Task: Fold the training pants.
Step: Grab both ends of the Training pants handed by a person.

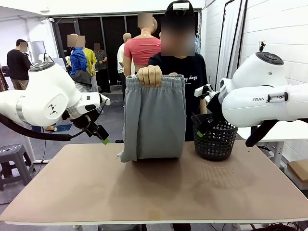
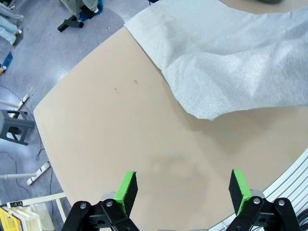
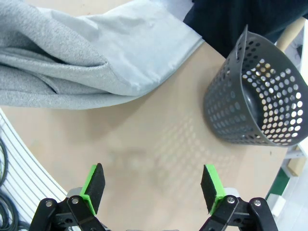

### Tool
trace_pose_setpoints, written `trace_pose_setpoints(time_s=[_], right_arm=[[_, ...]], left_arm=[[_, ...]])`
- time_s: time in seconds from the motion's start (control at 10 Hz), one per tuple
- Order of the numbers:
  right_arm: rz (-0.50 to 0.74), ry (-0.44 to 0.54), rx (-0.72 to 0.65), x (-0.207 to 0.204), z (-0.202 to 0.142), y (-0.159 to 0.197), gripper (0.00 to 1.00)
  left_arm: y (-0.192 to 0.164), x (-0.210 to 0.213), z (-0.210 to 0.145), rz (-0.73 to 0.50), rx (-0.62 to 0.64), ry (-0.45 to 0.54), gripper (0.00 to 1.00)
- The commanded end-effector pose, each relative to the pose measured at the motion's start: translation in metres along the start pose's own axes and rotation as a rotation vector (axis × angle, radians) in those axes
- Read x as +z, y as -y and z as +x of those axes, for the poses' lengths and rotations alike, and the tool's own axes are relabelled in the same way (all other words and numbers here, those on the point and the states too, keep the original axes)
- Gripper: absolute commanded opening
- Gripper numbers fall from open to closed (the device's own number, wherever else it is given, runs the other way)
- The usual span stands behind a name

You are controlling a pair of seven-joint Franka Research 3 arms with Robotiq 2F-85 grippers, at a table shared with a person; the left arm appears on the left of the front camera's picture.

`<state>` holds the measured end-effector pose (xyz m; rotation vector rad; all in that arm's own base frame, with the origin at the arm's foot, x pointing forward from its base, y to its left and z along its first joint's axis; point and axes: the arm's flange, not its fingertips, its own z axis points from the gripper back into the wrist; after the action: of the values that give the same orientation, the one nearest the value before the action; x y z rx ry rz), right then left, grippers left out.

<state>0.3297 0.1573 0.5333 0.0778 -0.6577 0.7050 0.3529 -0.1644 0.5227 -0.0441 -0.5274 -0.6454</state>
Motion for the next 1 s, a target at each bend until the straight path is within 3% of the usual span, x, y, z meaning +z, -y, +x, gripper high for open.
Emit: trace_pose_setpoints(time_s=[0.0, 0.2, 0.7, 0.9], right_arm=[[0.003, 0.001, 0.0, 0.0, 0.0, 0.0, 1.0], [0.0, 0.0, 0.0, 0.0, 0.0, 0.0, 1.0], [0.049, -0.172, 0.349, 0.03, 0.003, 0.012, 1.0], [0.074, -0.185, 0.445, 0.037, 0.003, 0.016, 1.0]], left_arm=[[-0.001, 0.0, 0.002, -0.001, 0.002, -0.001, 1.0], [0.0, 0.0, 0.0, 0.0, 0.0, 0.0, 1.0], [-0.008, 0.024, 0.0, 0.044, -0.431, -0.242, 1.0], [-0.011, 0.024, 0.002, 0.017, -0.572, -0.243, 1.0]])
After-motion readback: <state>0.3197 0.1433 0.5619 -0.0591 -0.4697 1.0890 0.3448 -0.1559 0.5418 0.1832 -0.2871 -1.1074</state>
